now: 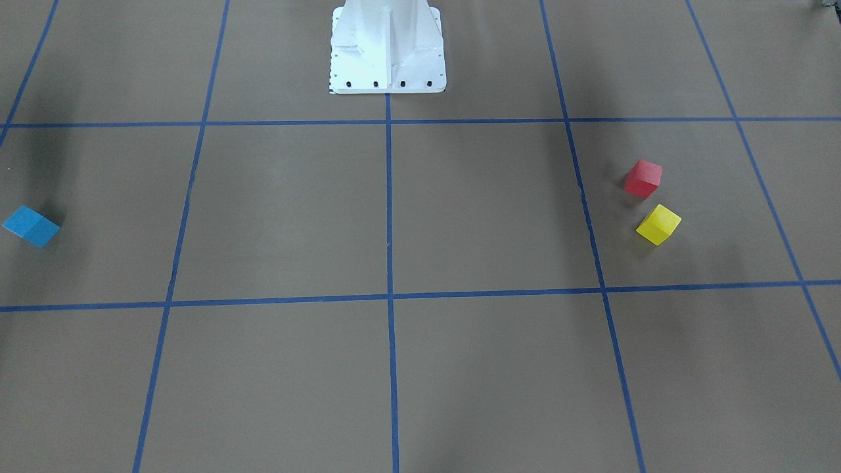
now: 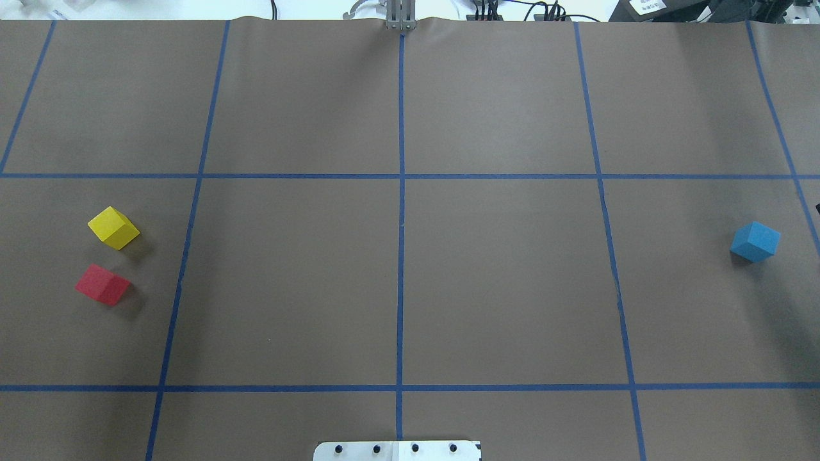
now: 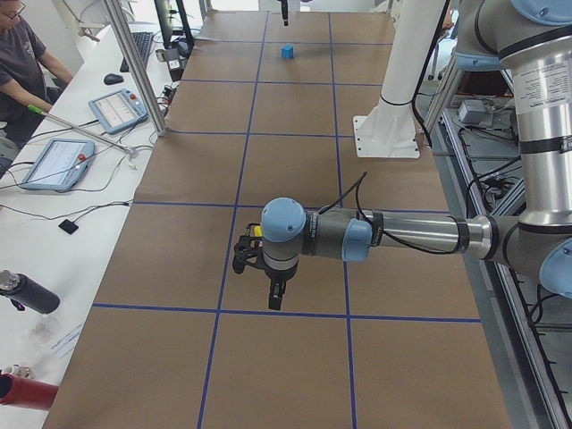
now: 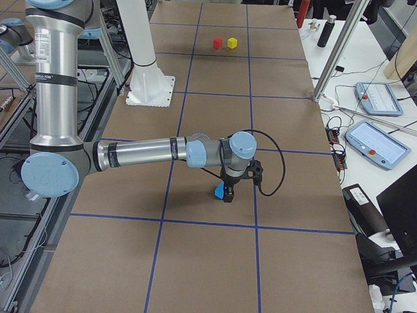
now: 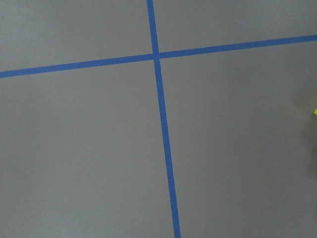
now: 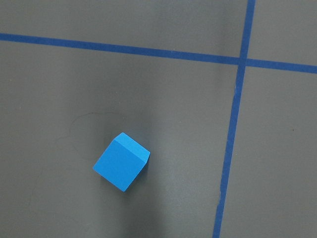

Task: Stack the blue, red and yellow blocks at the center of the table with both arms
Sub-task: 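Lower the right gripper onto the blue cube and close on it, then carry the blue cube with the right gripper to the table center, then lower the blue cube onto the center and open the right gripper, then raise the right gripper off the blue cube while the left reaches the red cube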

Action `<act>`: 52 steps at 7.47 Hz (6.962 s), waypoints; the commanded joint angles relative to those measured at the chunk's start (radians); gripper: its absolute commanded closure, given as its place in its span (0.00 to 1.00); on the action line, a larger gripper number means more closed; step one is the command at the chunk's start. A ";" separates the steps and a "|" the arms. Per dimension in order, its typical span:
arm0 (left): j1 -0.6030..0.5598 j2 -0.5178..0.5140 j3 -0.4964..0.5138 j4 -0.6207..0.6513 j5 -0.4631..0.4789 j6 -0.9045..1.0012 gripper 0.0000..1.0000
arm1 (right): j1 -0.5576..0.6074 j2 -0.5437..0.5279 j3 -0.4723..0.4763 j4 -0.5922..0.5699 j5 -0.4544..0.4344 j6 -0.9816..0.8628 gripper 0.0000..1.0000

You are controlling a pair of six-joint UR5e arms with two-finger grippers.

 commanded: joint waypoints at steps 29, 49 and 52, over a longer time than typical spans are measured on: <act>0.001 0.000 0.009 -0.001 -0.024 0.000 0.00 | -0.749 0.990 -0.477 0.063 -0.425 0.934 1.00; 0.675 -0.053 -0.034 -0.434 0.266 -0.515 0.00 | -0.525 0.407 0.110 0.033 -0.285 0.777 0.00; 0.789 -0.110 -0.017 -0.434 0.272 -0.597 0.01 | -0.523 0.342 0.109 0.039 -0.296 0.676 0.00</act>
